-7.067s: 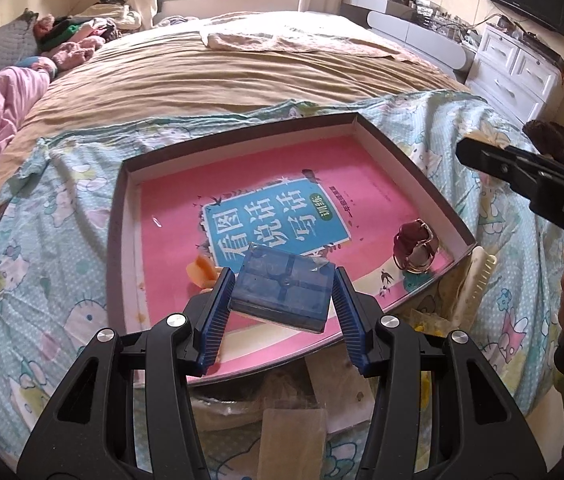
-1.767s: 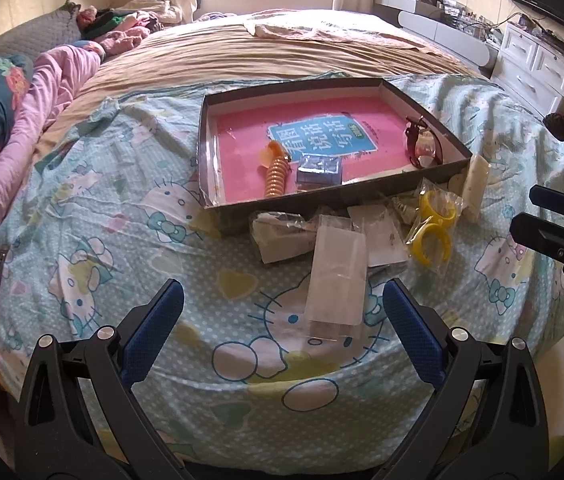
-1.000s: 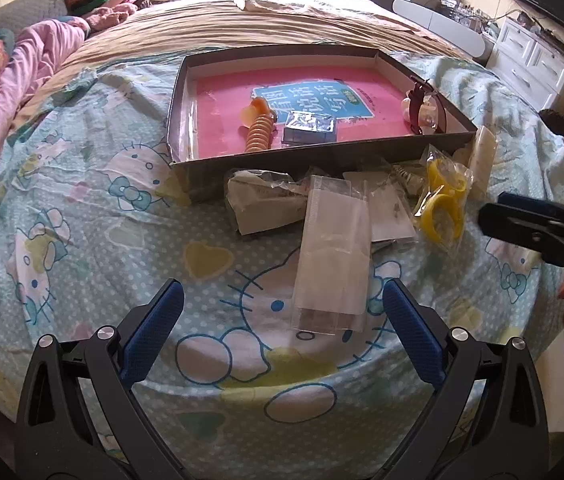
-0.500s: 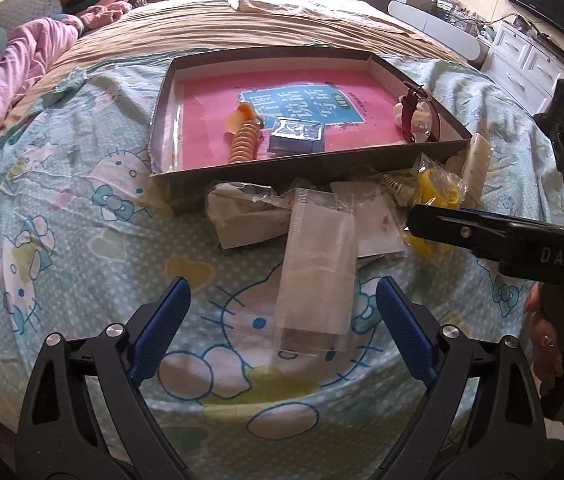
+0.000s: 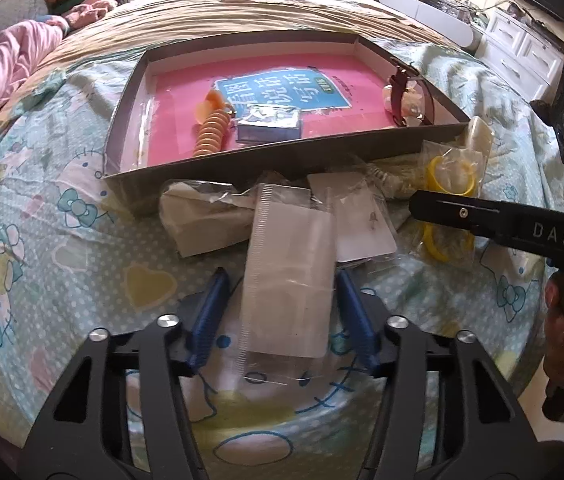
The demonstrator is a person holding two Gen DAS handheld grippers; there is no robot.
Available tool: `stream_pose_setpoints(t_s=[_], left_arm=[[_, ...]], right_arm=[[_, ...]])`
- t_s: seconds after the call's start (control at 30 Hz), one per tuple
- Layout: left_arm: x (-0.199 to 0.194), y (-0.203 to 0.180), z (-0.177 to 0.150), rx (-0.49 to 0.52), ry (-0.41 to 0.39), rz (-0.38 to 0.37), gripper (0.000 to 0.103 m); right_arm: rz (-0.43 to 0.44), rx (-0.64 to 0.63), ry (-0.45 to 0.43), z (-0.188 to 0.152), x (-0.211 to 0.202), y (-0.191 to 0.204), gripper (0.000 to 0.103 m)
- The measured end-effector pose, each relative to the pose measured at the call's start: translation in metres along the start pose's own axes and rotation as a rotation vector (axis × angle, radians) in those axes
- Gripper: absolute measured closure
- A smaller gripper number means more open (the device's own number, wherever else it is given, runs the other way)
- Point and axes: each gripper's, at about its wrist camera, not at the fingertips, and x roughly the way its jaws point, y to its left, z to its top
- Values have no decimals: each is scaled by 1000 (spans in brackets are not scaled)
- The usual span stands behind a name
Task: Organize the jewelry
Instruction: 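Grasp the bagged yellow rings with the right tool while the left grasps the clear packet, then carry both items into the pink box and open the right tool while the left releases the packet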
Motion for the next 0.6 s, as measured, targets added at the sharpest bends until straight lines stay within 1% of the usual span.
stream_pose_setpoints(t_s=[0.03, 0.2, 0.3, 0.4, 0.6], left_arm=[[-1, -1, 0, 2, -2, -7, 68], [-9, 1, 0, -9, -14, -16, 69], [-20, 5, 0, -20, -36, -16, 69], [-32, 12, 2, -38, -61, -8, 69], [-54, 26, 7, -66, -113, 36, 69]], right_arm=[[7, 5, 2, 0, -1, -2, 75], [20, -4, 1, -3, -12, -3, 76], [24, -22, -10, -4, -22, -2, 77], [27, -39, -27, -4, -33, 0, 78], [30, -85, -55, 1, -45, 11, 78]])
